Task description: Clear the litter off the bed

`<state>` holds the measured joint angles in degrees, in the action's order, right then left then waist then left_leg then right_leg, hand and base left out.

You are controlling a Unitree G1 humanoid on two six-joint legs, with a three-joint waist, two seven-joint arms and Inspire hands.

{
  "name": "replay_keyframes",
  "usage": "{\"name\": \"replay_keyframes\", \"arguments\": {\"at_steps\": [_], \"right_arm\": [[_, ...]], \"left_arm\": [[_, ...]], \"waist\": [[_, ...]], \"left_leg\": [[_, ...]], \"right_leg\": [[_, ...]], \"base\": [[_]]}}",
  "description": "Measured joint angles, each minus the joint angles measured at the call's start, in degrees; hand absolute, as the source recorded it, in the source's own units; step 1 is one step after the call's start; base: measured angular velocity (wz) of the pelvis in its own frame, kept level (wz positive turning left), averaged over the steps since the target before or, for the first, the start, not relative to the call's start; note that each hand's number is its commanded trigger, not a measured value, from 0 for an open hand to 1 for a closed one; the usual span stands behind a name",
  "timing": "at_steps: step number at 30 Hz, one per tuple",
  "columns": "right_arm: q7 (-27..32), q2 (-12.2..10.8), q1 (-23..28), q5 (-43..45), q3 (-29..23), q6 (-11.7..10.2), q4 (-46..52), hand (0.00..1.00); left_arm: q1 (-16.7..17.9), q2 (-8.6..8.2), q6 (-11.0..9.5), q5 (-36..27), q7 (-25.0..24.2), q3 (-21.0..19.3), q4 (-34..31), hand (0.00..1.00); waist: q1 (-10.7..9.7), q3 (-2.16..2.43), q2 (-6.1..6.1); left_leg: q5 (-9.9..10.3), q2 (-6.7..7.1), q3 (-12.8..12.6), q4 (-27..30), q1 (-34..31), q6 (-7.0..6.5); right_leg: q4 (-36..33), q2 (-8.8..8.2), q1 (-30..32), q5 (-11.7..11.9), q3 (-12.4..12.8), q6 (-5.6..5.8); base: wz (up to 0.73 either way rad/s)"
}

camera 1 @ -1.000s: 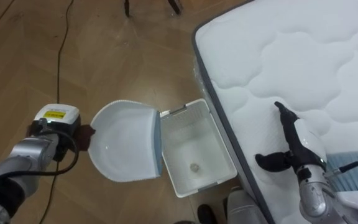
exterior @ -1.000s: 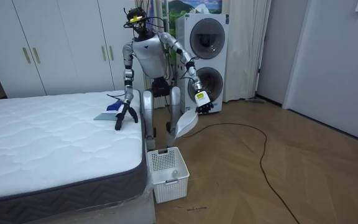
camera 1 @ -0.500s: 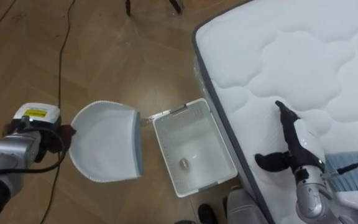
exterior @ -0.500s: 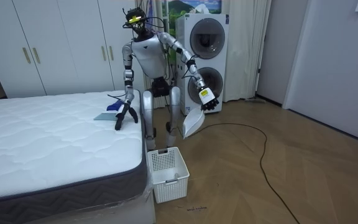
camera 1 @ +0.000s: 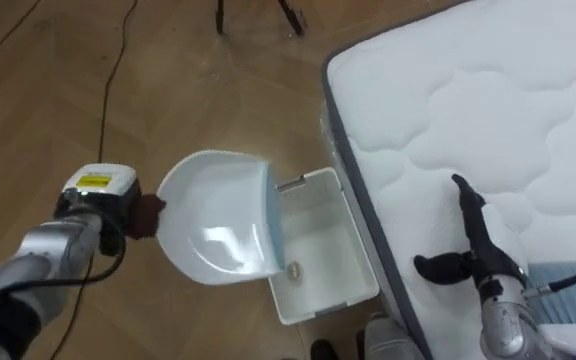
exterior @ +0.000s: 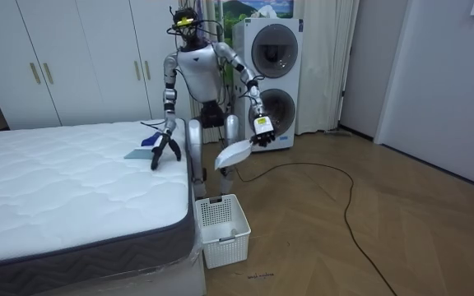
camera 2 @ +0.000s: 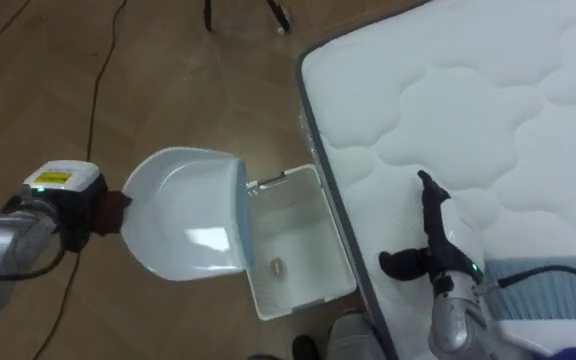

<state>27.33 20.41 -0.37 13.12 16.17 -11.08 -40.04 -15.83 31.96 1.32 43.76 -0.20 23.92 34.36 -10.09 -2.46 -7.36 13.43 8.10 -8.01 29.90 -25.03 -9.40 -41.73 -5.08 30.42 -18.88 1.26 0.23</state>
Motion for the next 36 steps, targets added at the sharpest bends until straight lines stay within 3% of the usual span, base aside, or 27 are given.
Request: {"name": "replay_keyframes", "arguments": {"at_steps": [1, 2, 3, 4, 7, 10, 13, 17, 20, 21, 22, 23, 24, 25, 26, 28, 29, 31, 33, 35, 36], "right_arm": [[0.01, -0.09, 1.31, -0.83, -0.12, 0.01, 0.09, 0.0], [0.03, -0.14, 2.0, -1.45, -0.41, 0.05, 0.1, 0.0], [0.18, -0.57, 3.25, -2.34, -1.63, 0.39, 0.26, 0.0], [0.58, -0.77, 4.09, -2.68, -2.5, 0.64, 0.38, 0.0], [1.08, -1.05, 6.22, -2.75, -3.77, 0.62, 2.68, 0.0], [2.22, -1.94, 6.66, -2.85, -4.52, 0.51, 2.99, 0.0], [2.81, -3.71, 7.88, -2.02, -4.55, -0.38, 3.76, 0.0], [3.84, -4.82, 8.68, -1.08, -4.56, -1.42, 4.21, 0.0], [3.81, -4.92, 8.26, -1.87, -4.37, -1.44, 5.2, 0.0], [3.83, -5.32, 8.1, -2.21, -4.43, -1.4, 5.25, 0.0], [3.83, -5.87, 8.02, -2.4, -4.37, -1.38, 5.46, 0.0], [3.88, -6.02, 8.02, -2.43, -4.37, -1.37, 5.57, 0.0], [3.92, -6.03, 7.73, -2.56, -4.37, -1.4, 5.8, 0.0], [4.03, -6.02, 6.72, -2.48, -4.37, -1.54, 5.87, 0.0], [4.13, -6.04, 6.25, -2.37, -4.37, -1.62, 5.86, 0.0], [4.62, -6.1, 5.13, -2.79, -3.8, -2.98, 5.73, 0.0], [4.63, -6.11, 4.99, -3.14, -3.54, -3.38, 5.73, 0.0], [4.73, -6.09, 5.06, -3.6, -1.6, -4.07, 6.18, 0.0], [4.47, -6.21, 5.03, -3.59, -0.38, -4.23, 6.91, 0.0], [4.12, -6.73, 4.87, -3.4, 0.03, -4.22, 7.16, 0.0], [3.27, -7.02, 4.42, -3.01, 0.17, -4.22, 7.19, 0.0]], "left_arm": [[3.91, -1.2, -0.48, -1.75, 0.08, -2.15, -1.94, 1.0], [5.46, -2.17, -0.59, -2.47, 0.07, -3.13, -2.33, 1.0], [8.11, -4.29, -0.58, -4.16, 0.07, -4.68, -2.95, 1.0], [10.2, -6.23, -0.68, -6.53, 0.04, -5.86, -2.99, 1.0], [14.08, -7.84, -1.34, -12.44, -0.31, -6.07, -3.96, 1.0], [15.32, -9.35, -1.36, -16.81, -0.3, -6.08, -5.79, 1.0], [17.17, -12.02, -3.14, -20.64, -0.17, -6.28, -9.29, 1.0], [17.53, -15.11, -5.1, -23.51, 0.31, -6.3, -11.08, 1.0], [17.69, -16.85, -6.64, -25.54, 1.47, -6.45, -11.55, 1.0], [17.69, -17.22, -6.81, -26.48, 2.04, -6.5, -11.55, 1.0], [17.86, -17.45, -6.89, -27.3, 2.47, -6.97, -11.52, 1.0], [17.89, -17.6, -6.88, -27.79, 2.57, -7.12, -11.49, 1.0], [17.84, -17.78, -6.88, -28.75, 3.08, -7.15, -11.96, 1.0], [17.65, -17.81, -7.23, -29.76, 3.76, -7.45, -12.7, 1.0], [17.45, -17.88, -7.61, -29.97, 3.95, -7.69, -12.74, 1.0], [16.91, -17.75, -8.28, -31.96, 4.63, -8.56, -13.39, 1.0], [16.92, -17.76, -8.29, -32.03, 4.77, -8.93, -13.63, 1.0], [17.09, -17.7, -8.48, -33.81, 5.02, -10.22, -14.17, 1.0], [16.88, -17.69, -8.57, -35.67, 5.54, -10.9, -14.17, 1.0], [16.86, -17.86, -8.69, -36.41, 6.12, -10.99, -14.18, 1.0], [16.88, -17.92, -8.8, -36.43, 6.24, -11.28, -14.18, 1.0]], "waist": [[1.1, 0.7, 0.68], [1.32, 1.14, 0.93], [2.23, 1.52, 1.32], [2.81, 1.76, 1.67], [2.77, 2.16, 2.69], [2.7, 2.16, 3.53], [2.74, 2.43, 5.23], [2.74, 2.32, 5.92], [4.65, 1.92, 6.68], [5.64, 1.99, 6.75], [6.72, 1.97, 7.03], [7.05, 1.98, 7.08], [7.53, 2.03, 7.09], [7.66, 2.0, 7.13], [7.82, 2.0, 7.12], [9.37, 1.89, 7.68], [9.81, 1.83, 7.79], [11.32, 1.7, 8.64], [11.79, 1.4, 9.17], [11.91, 1.42, 9.19], [12.04, 1.43, 9.12]], "left_leg": [[0.09, -0.5, -0.5, -0.82, 1.91, 0.15], [0.12, -0.68, -0.55, -1.35, 2.76, 0.21], [0.21, -1.15, -0.95, -2.49, 4.68, 0.36], [0.3, -1.58, -1.04, -3.39, 6.27, 0.48], [0.29, -2.33, -1.24, -5.75, 9.83, 0.49], [0.26, -3.1, -1.93, -7.89, 12.45, 0.48], [0.26, -3.98, -4.87, -10.63, 16.29, 0.46], [0.34, -5.02, -9.57, -12.62, 18.38, 0.4], [0.87, -6.04, -16.24, -13.85, 20.11, 0.28], [1.14, -7.03, -19.11, -14.71, 20.59, 0.37], [1.36, -7.95, -22.75, -15.29, 21.1, 0.41], [1.49, -8.28, -24.72, -15.52, 21.58, 0.53], [1.52, -8.48, -28.1, -16.46, 22.36, 0.58], [1.52, -8.53, -31.06, -16.79, 22.61, 0.58], [1.52, -8.52, -32.76, -17.01, 22.64, 0.57], [1.52, -8.73, -38.83, -17.45, 22.74, 0.56], [1.52, -8.88, -40.04, -17.5, 22.74, 0.56], [1.63, -9.55, -45.23, -16.96, 22.61, 0.8], [1.78, -10.43, -46.88, -15.12, 21.87, 1.07], [1.83, -12.25, -46.64, -12.51, 20.55, 1.17], [1.96, -13.89, -45.47, -10.2, 19.37, 1.39]], "right_leg": [[1.33, 0.64, -1.64, 0.33, 0.5, -0.13], [2.13, 1.0, -2.56, 0.46, 0.75, -0.09], [3.83, 1.72, -4.54, 0.95, 1.21, -0.19], [5.42, 2.29, -6.27, 1.54, 1.44, -0.22], [9.18, 3.13, -10.31, 2.66, 1.8, -0.07], [12.48, 3.74, -13.31, 4.04, 1.8, -0.12], [15.43, 4.57, -15.97, 5.64, 2.92, 0.05], [17.25, 5.35, -16.32, 7.42, 3.17, 0.07], [17.31, 5.47, -15.02, 9.19, 0.47, -0.68], [18.3, 5.19, -15.02, 10.81, -4.22, -1.72], [17.81, 4.6, -15.42, 11.05, -9.2, -1.73], [16.42, 3.84, -15.57, 10.5, -11.66, -1.45], [12.92, 1.72, -15.9, 8.68, -14.51, -0.8], [10.63, -0.51, -16.07, 7.06, -15.54, 0.01], [9.11, -1.61, -16.48, 6.36, -15.89, 0.49], [4.4, -5.99, -19.25, 4.17, -18.11, 2.17], [4.13, -7.17, -20.23, 4.03, -18.99, 2.38], [5.47, -11.17, -24.1, 4.2, -21.96, 3.11], [10.74, -11.88, -26.39, 3.61, -22.54, 4.75], [14.88, -11.24, -26.75, 2.94, -24.63, 5.64], [16.34, -10.42, -26.35, 2.73, -25.23, 5.91]], "base": [[-0.5], [-0.37], [-0.31], [-0.3], [-0.18], [-0.24], [-0.54], [-0.73], [-1.26], [-1.34], [-1.29], [-1.23], [-1.09], [-1.03], [-1.07], [-1.17], [-1.21], [-1.14], [-0.95], [-0.92], [-0.95]]}}
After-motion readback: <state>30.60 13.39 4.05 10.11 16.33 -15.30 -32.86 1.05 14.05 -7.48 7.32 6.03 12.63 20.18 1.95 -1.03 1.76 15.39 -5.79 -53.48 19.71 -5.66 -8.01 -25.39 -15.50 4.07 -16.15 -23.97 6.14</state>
